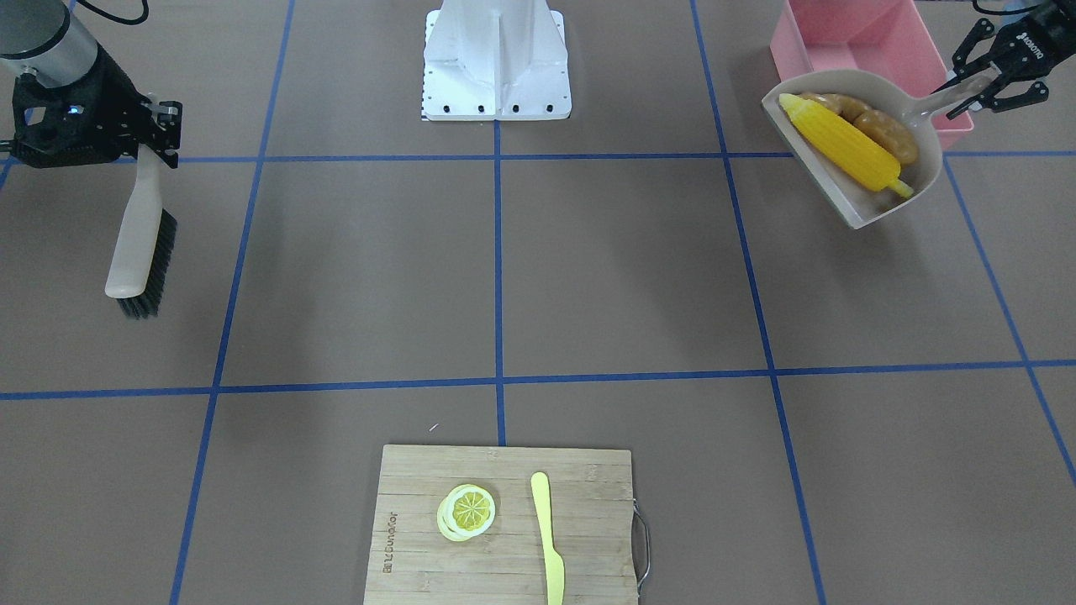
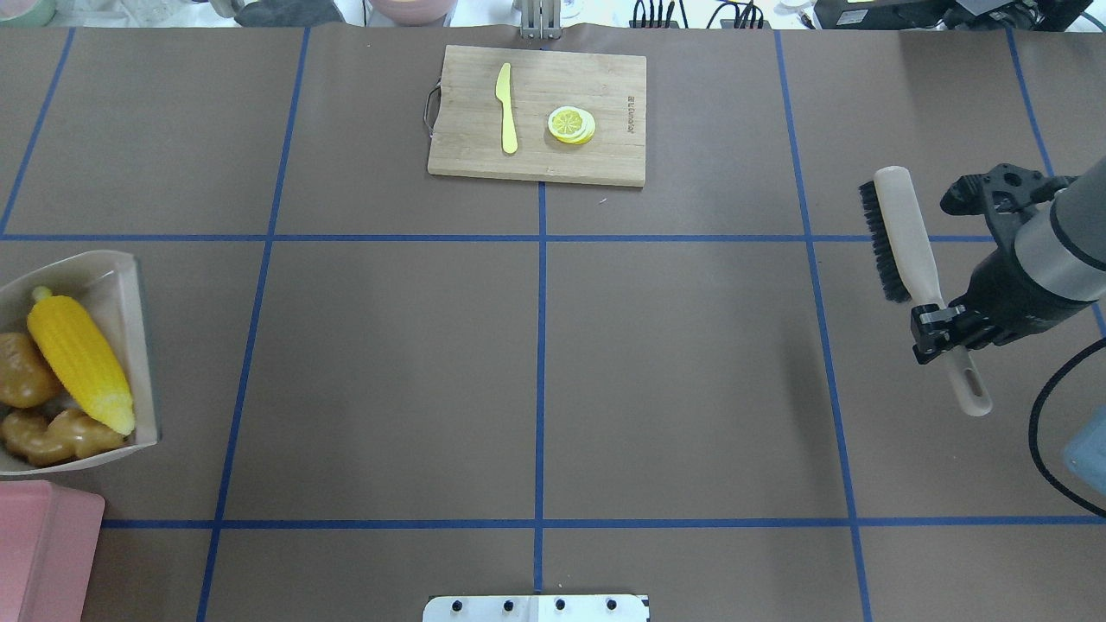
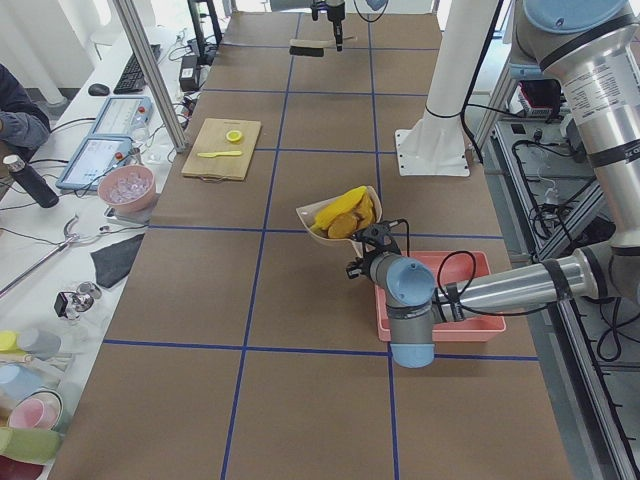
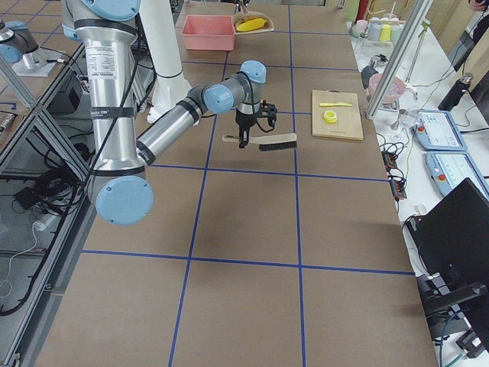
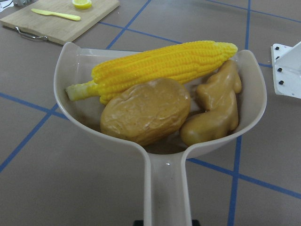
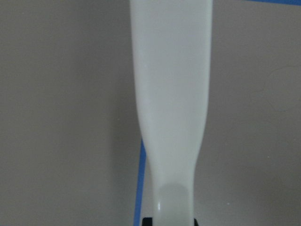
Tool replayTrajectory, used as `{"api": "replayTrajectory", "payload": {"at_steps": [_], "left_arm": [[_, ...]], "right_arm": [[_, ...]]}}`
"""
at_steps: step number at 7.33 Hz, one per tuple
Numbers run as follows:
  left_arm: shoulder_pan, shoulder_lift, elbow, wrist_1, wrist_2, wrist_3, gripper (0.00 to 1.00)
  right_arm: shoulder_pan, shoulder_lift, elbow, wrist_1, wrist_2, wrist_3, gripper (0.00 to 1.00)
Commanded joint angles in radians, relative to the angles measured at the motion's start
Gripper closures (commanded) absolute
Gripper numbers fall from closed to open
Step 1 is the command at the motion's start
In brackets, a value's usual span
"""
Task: Sweep and dump trash into bin
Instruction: 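Carry the dustpan over the pink bin with left gripper while right withdraws brush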
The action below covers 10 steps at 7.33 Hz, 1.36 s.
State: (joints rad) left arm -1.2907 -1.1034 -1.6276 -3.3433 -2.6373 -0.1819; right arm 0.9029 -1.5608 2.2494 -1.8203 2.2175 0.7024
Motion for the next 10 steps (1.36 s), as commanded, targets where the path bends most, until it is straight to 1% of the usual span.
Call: {"api": "replayTrajectory", "payload": {"at_steps": [1, 2, 3, 4, 5, 6, 7, 10], "left_arm": [[-0.126, 0.109, 0.006, -0.028, -0.081, 0.005, 1.00], [-0.186, 0.167, 0.009, -0.063, -0.114, 0.005, 1.00], [-0.264, 0.225, 0.011, -0.088, -0.147, 0.005, 1.00], [-0.335, 0.282, 0.021, -0.103, -0.151, 0.005, 1.00], [-0.392, 0.325, 0.028, -0.104, -0.167, 0.005, 1.00], [-0.427, 0.367, 0.028, -0.104, -0.173, 0.005, 1.00], [-0.430, 0.410, 0.028, -0.104, -0.177, 0.005, 1.00], [-0.447, 0.497, 0.044, -0.149, -0.229, 0.007, 1.00]], "right_arm": [[0.063, -0.085, 0.038, 0.009, 0.022, -0.024, 1.00], [0.085, -0.100, 0.061, 0.010, 0.033, -0.017, 1.00], [0.093, -0.142, 0.091, 0.009, 0.030, -0.012, 1.00], [0.114, -0.189, 0.098, 0.012, 0.050, -0.026, 1.00], [0.126, -0.217, 0.082, 0.013, 0.073, -0.079, 1.00], [0.148, -0.225, 0.059, 0.025, 0.103, -0.098, 1.00], [0.155, -0.231, 0.055, 0.025, 0.113, -0.107, 1.00], [0.168, -0.234, 0.050, 0.026, 0.200, -0.103, 1.00]]}}
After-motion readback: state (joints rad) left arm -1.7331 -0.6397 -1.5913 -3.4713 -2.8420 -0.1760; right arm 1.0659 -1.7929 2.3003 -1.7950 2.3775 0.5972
